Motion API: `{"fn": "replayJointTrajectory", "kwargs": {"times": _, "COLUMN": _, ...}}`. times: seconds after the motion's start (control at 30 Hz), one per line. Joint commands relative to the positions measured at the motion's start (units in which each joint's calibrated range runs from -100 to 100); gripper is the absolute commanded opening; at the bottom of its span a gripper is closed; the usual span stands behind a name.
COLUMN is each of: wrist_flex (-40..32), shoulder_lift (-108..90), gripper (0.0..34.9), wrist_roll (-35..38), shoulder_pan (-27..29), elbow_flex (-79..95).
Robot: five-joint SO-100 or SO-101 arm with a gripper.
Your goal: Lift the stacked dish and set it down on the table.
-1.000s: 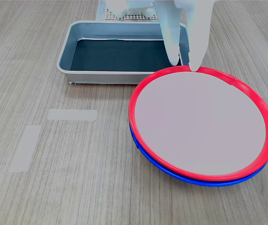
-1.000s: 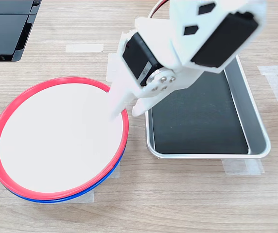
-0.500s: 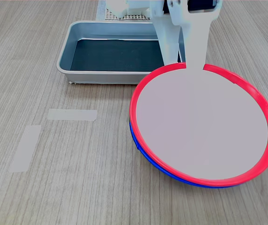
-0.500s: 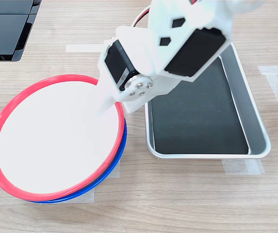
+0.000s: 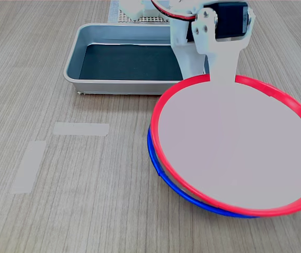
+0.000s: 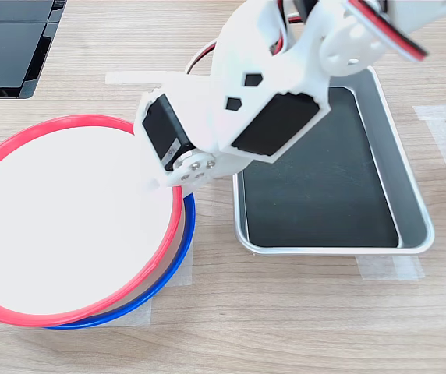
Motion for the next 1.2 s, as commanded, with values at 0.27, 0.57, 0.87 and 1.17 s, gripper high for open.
{"fn": "replayJointTrajectory", "kwargs": {"times": 0.27, "wrist_flex": -1.05, "shoulder_lift": -5.92, "gripper": 0.1, "wrist_roll": -0.98, "shoulder_pan": -0.09, "elbow_flex": 0.4}}
{"fn": "replayJointTrajectory", "kwargs": {"times": 0.57, "wrist_flex": -1.79, "shoulder_lift": -20.68, "gripper": 0.0, "wrist_roll": -5.32, "shoulder_pan": 4.99, "elbow_flex": 5.04}}
{"fn": "replayJointTrajectory", "kwargs": {"times": 0.87, "wrist_flex": -7.74, "shoulder_lift": -22.64, "gripper": 0.0, "wrist_roll": -5.08, "shoulder_pan": 21.37, "elbow_flex": 10.5}}
{"fn": "replayJointTrajectory", "kwargs": {"times": 1.17, "wrist_flex": -20.36, "shoulder_lift": -14.79, "gripper": 0.0, "wrist_roll": -2.49, "shoulder_pan": 29.37, "elbow_flex": 17.15}}
